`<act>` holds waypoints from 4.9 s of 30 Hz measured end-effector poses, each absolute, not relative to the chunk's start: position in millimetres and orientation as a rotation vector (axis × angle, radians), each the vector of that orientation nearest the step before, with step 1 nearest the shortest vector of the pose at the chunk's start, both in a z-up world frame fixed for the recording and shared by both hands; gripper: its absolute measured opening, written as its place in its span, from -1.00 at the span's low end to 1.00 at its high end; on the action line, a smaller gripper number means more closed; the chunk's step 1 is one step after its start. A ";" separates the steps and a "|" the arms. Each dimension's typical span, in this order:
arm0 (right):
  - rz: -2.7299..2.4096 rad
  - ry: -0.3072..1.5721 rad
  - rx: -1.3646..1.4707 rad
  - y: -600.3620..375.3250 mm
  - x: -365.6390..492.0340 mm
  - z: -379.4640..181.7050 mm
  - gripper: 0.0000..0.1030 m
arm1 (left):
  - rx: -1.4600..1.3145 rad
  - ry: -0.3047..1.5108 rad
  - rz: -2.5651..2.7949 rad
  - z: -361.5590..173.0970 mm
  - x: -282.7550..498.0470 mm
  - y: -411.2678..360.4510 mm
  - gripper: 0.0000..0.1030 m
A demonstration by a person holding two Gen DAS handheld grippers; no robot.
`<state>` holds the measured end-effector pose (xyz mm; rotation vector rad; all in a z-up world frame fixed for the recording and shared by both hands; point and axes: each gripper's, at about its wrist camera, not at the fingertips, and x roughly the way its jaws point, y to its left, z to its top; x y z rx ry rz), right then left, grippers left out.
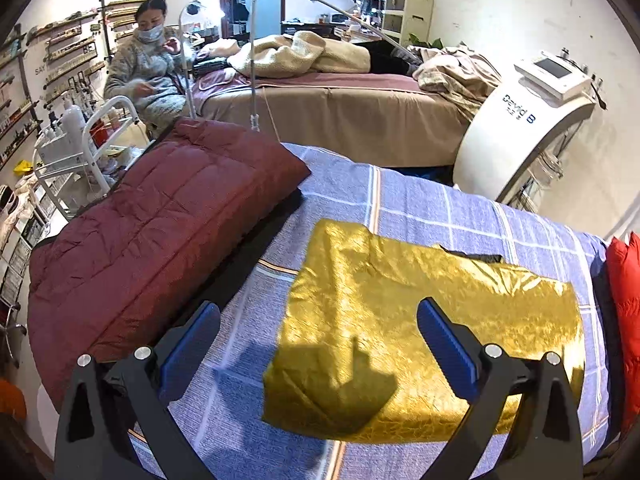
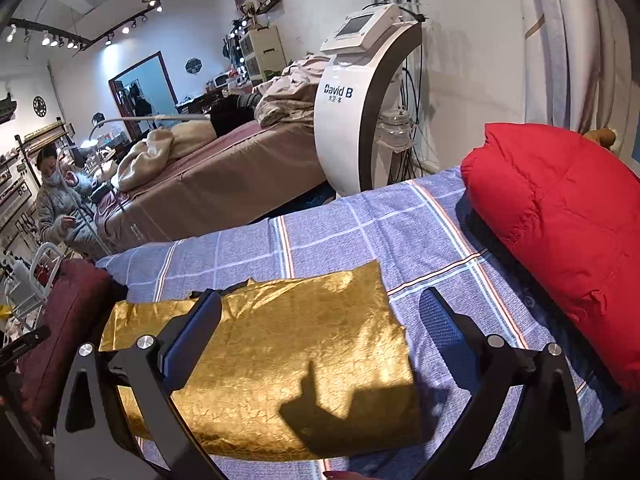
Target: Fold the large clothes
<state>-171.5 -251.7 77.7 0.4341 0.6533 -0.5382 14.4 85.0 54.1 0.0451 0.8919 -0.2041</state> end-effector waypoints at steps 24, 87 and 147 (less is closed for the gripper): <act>-0.503 1.213 0.371 -137.4 -110.5 25.3 0.89 | 0.278 1.163 -0.221 17.5 -49.1 8.9 0.88; -0.560 1.229 0.373 -144.8 -121.1 19.3 0.89 | 0.255 1.168 -0.276 17.4 -54.3 1.6 0.88; -0.554 1.251 0.386 -146.9 -116.9 13.7 0.89 | 0.244 1.168 -0.247 18.5 -51.1 4.8 0.88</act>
